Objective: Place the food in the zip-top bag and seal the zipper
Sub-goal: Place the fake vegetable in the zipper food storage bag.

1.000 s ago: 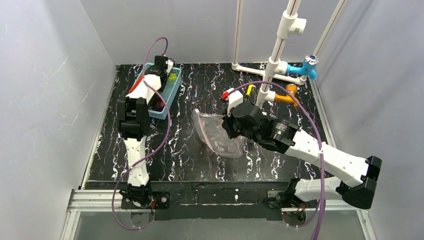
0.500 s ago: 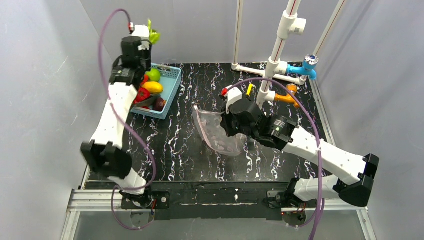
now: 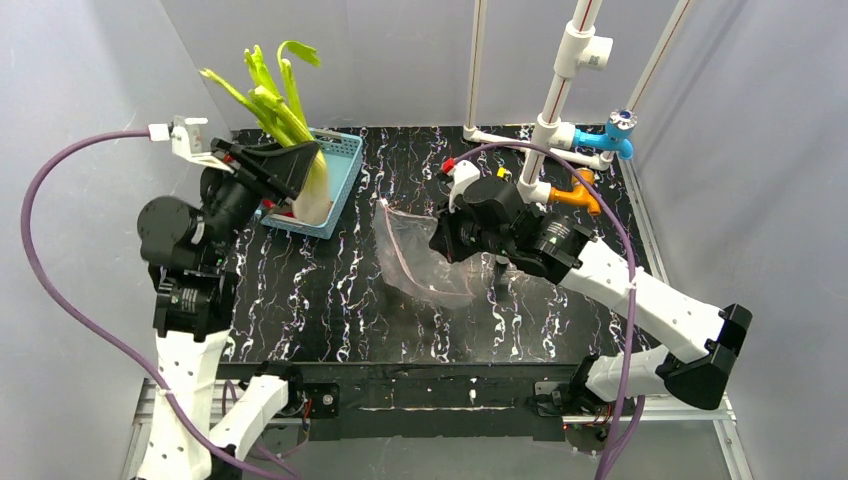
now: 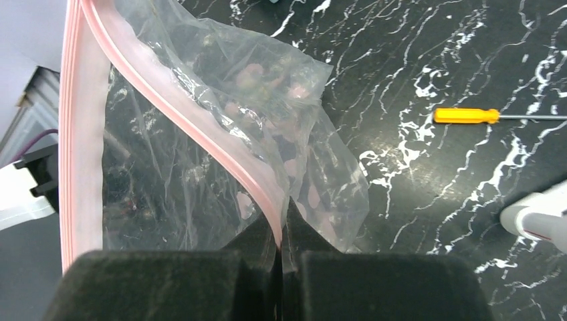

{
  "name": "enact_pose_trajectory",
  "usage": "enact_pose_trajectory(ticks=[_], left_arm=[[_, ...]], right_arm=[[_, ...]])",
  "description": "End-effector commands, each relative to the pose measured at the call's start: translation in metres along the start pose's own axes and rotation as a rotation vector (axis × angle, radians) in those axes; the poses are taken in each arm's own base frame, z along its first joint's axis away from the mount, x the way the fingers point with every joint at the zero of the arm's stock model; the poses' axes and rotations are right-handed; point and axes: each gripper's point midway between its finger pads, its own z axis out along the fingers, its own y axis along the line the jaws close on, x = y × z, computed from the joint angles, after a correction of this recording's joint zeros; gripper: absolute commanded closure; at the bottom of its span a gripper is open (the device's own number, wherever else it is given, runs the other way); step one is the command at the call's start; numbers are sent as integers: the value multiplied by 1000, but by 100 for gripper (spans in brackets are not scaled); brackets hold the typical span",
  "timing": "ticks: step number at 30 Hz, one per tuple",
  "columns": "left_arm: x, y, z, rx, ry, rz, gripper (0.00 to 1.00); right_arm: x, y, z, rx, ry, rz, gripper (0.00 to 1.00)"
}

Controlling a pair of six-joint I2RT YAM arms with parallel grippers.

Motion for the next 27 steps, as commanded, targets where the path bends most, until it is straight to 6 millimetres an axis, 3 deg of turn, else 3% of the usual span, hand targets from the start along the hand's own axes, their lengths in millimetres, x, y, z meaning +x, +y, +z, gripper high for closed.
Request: enact_pose_trajectory(ticks=[1, 4, 9, 11, 14, 27], left_arm=[[-27, -77, -4, 433, -79, -364, 100], [-33, -95, -7, 566, -121, -453, 100], [12, -145, 1, 721, -18, -438, 100], [19, -153, -3, 755, -31, -423, 100], [24, -150, -9, 748, -48, -382, 100], [100, -100, 0, 566, 32, -455, 100]], right_arm=[[-22, 23, 2, -106, -35, 54, 99], [-21, 29, 7, -135, -20, 71, 99], [-23, 39, 8, -190, -20, 93, 99], [-25, 41, 4, -209, -22, 107, 99], [-28, 43, -4, -257, -29, 144, 99], [-42, 61, -24, -436, -58, 218, 99]])
